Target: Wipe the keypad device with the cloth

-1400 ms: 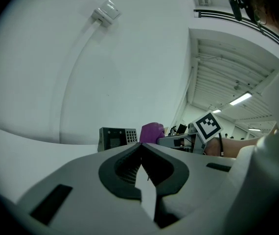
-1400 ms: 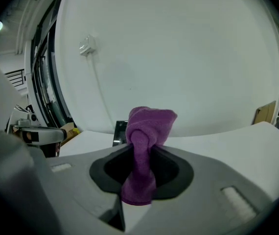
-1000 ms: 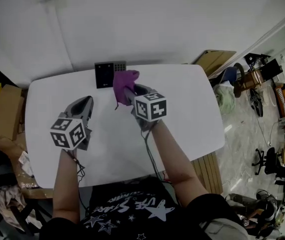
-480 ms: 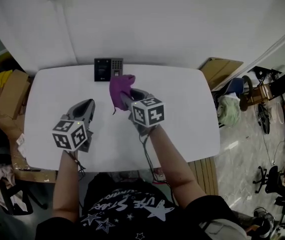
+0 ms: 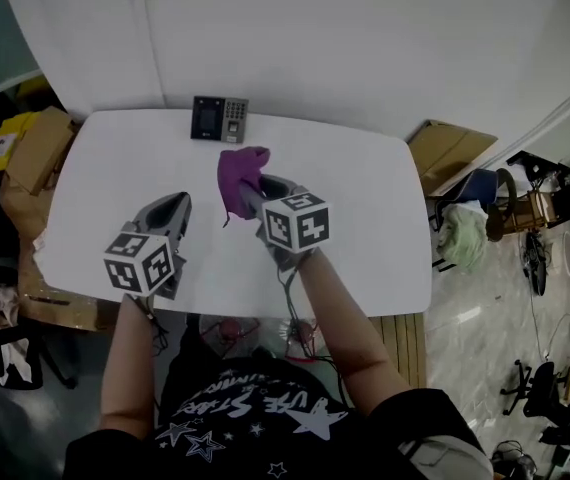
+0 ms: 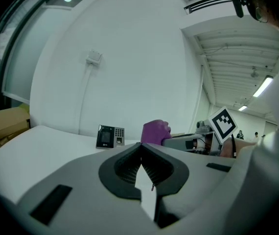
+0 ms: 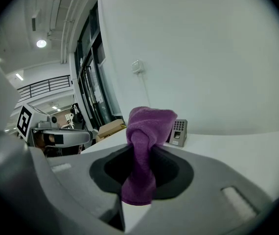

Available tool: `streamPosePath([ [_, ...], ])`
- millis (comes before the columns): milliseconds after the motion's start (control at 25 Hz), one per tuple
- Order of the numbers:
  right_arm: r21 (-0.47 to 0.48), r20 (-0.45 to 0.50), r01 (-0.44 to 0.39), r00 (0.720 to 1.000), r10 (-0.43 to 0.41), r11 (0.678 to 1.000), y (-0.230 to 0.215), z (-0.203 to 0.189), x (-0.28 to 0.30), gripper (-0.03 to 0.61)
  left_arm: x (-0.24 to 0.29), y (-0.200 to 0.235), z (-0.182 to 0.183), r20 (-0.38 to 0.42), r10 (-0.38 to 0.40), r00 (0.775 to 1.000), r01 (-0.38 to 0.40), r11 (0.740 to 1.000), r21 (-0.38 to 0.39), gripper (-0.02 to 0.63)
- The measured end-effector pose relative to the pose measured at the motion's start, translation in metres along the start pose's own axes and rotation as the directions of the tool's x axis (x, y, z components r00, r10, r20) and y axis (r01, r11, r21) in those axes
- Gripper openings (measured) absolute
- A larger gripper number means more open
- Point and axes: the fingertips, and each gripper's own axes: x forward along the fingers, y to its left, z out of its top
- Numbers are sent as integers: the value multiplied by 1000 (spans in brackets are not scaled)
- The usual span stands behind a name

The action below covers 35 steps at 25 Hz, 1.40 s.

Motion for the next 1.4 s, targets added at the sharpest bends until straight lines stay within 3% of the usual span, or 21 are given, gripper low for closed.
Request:
streamPosePath([
  [560, -49, -24, -147, 989, 146, 988, 19, -37, -83, 95, -48, -83, -32, 69, 133, 989, -130, 991, -40, 6],
  [1000, -52, -30, -233, 972, 231, 971, 50, -56, -106, 95, -94, -94, -42, 104, 213, 971, -208, 976, -59, 6],
  [1400, -62, -59, -250, 967, 246, 966, 95, -81, -131, 95, -156, -110, -71, 119, 249, 961, -239, 966, -98, 6],
])
